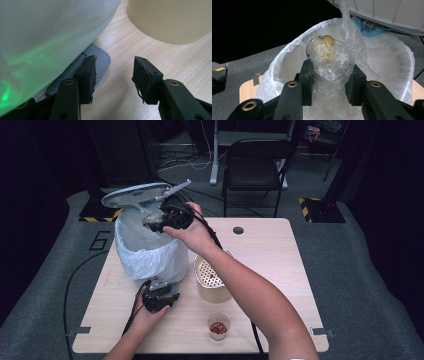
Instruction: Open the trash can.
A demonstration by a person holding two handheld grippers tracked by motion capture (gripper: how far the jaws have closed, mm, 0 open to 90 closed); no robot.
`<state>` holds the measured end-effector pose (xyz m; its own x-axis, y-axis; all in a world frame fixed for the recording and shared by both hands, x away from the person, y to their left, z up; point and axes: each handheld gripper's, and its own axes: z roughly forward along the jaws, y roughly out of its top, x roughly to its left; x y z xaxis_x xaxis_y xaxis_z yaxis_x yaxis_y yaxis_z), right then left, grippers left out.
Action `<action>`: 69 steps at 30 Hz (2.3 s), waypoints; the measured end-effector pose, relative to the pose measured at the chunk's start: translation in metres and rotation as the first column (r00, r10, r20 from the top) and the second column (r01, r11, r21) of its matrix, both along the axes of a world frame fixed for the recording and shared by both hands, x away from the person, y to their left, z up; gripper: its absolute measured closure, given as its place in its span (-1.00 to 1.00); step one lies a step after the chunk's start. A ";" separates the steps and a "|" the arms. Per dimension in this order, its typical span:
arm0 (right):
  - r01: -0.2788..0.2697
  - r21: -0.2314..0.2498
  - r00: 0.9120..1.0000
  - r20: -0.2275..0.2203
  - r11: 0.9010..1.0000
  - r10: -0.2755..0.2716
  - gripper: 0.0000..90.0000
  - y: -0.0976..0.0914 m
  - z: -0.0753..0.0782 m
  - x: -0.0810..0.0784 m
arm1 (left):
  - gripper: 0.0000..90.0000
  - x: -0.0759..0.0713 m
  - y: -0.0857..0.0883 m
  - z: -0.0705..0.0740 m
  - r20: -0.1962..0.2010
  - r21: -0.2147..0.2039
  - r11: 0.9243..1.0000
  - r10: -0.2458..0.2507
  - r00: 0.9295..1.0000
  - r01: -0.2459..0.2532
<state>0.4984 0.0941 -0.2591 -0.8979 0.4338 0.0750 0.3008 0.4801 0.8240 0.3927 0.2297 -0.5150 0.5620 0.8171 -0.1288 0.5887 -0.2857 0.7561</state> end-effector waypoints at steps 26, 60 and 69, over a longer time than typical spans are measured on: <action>0.030 -0.001 1.000 0.002 1.000 -0.030 0.04 0.023 -0.018 0.007 | 0.18 0.000 0.000 0.000 0.001 0.013 1.000 -0.001 1.000 0.001; 0.076 -0.001 0.992 0.104 0.997 -0.076 -0.02 -0.093 -0.023 -0.051 | 0.18 0.000 0.002 0.000 0.010 0.033 0.999 -0.009 1.000 0.009; 0.080 0.030 0.993 0.082 0.996 -0.082 -0.17 -0.134 -0.057 -0.085 | 0.18 0.000 0.002 0.001 0.012 0.038 0.999 -0.023 1.000 0.022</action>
<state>0.4131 -0.0397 -0.3164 -0.8634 0.5043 0.0142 0.2678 0.4343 0.8600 0.3931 0.2314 -0.5143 0.5818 0.8083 -0.0903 0.5721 -0.3277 0.7519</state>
